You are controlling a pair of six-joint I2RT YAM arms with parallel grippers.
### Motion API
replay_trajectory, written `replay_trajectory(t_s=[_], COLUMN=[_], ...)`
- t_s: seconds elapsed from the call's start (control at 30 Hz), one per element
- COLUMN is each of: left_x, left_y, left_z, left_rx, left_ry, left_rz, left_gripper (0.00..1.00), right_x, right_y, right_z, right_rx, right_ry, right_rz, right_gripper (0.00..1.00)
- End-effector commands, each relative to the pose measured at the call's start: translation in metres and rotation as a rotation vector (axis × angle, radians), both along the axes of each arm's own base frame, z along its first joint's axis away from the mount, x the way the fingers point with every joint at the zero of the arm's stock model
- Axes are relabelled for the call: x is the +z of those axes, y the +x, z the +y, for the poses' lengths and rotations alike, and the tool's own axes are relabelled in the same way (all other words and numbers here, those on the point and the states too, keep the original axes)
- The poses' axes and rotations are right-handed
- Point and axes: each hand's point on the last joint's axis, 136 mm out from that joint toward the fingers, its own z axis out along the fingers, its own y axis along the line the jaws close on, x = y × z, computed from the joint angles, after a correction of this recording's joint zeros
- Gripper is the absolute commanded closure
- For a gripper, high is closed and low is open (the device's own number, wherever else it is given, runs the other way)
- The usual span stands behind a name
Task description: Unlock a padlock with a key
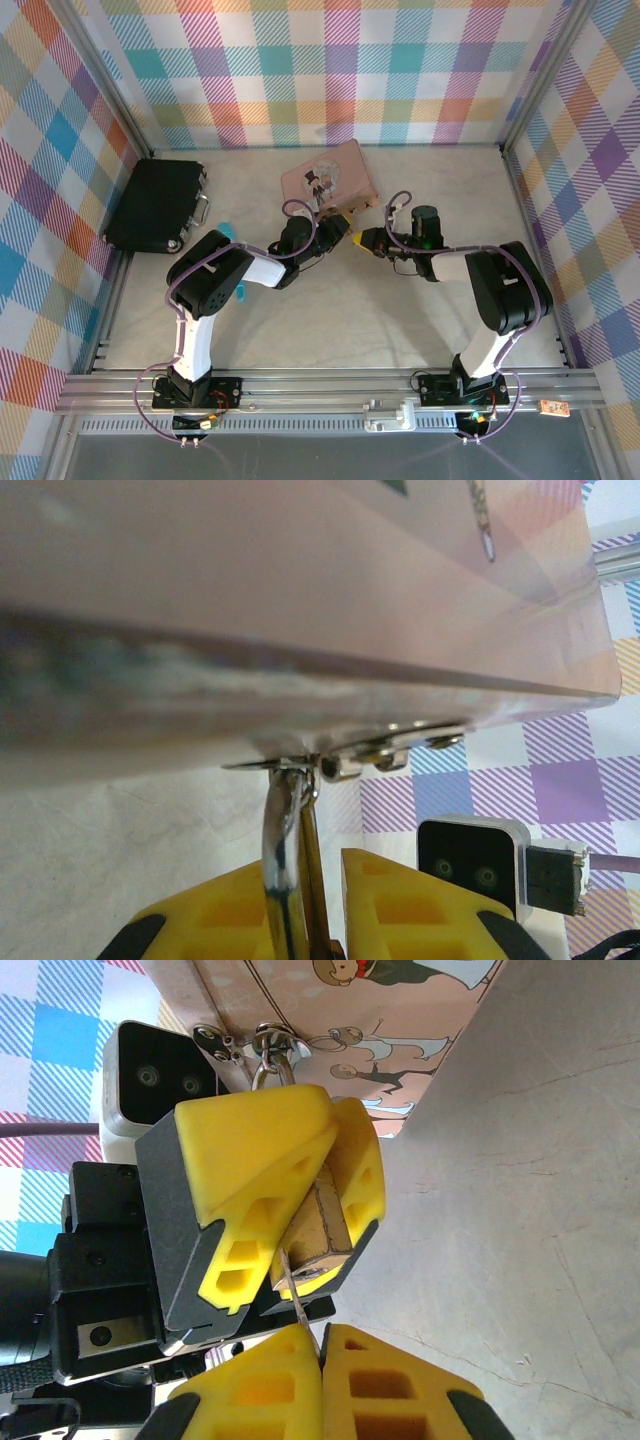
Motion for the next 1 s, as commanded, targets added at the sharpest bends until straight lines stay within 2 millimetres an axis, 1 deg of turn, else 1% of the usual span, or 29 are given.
replay_trajectory(t_s=[0.0,0.1,0.2,0.3,0.53,0.7,0.97], left_x=[0.047,0.044,0.046,0.049,0.050,0.047,0.050], left_y=[-0.002,0.000,0.001,0.002,0.001,0.000,-0.001], left_z=[-0.003,-0.001,-0.003,-0.003,-0.001,-0.001,-0.002], left_rx=[-0.014,-0.004,-0.008,-0.001,0.002,0.000,-0.010], left_ry=[-0.105,-0.101,-0.108,-0.114,-0.109,-0.113,-0.115], left_rz=[-0.119,-0.116,-0.124,-0.133,-0.137,-0.131,-0.136], left_gripper=[1.00,1.00,1.00,1.00,1.00,1.00,1.00], right_x=[0.011,0.010,0.007,0.003,-0.001,0.004,0.009], right_y=[0.000,-0.005,-0.007,-0.009,-0.013,-0.011,-0.006], right_z=[0.003,0.000,-0.003,-0.003,-0.002,0.002,0.009], right_rx=[0.016,0.002,-0.007,-0.011,-0.008,-0.003,0.011], right_ry=[0.016,-0.008,-0.017,-0.013,-0.012,-0.002,0.014], right_rz=[-0.036,-0.038,-0.033,-0.017,-0.006,-0.020,-0.030], right_gripper=[1.00,1.00,1.00,1.00,1.00,1.00,1.00])
